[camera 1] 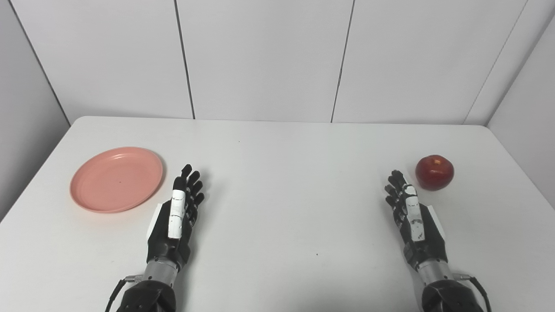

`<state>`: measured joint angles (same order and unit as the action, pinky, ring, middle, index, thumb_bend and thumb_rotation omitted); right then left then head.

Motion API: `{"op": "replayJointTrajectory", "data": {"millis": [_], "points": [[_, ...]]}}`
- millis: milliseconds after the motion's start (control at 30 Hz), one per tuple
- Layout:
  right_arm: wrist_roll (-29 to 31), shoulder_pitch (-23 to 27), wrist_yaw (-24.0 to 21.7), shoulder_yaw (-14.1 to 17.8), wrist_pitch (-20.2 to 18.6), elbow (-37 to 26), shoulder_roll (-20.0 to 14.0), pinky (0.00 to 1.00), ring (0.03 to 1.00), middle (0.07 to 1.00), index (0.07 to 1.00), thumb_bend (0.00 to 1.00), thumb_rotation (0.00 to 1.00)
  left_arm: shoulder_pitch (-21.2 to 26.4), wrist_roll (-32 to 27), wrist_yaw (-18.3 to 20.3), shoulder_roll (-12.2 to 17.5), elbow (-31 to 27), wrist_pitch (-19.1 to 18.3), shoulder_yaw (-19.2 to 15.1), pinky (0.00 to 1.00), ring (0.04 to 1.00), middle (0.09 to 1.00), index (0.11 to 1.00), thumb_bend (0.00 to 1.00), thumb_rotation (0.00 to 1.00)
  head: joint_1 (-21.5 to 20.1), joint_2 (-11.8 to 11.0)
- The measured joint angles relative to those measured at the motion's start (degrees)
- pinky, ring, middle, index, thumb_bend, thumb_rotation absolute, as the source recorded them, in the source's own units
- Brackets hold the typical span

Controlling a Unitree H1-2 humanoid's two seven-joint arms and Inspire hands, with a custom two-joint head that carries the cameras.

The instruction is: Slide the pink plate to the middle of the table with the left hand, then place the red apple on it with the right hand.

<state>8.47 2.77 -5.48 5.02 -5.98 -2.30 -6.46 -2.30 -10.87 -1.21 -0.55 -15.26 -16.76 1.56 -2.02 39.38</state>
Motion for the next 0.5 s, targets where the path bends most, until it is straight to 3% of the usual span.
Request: {"op": "replayJointTrajectory", "data": {"millis": [500], "points": [[0.06, 0.01, -0.15, -0.04, 0.52, 0.35, -0.06, 1.00, 0.959, 0.968, 0.961, 0.95, 1.00, 0.03, 0.02, 0.01, 0.03, 0.23, 0.00, -0.01, 1.00, 1.000, 1.000, 1.000, 0.88, 0.95, -0.26, 0.00]]}}
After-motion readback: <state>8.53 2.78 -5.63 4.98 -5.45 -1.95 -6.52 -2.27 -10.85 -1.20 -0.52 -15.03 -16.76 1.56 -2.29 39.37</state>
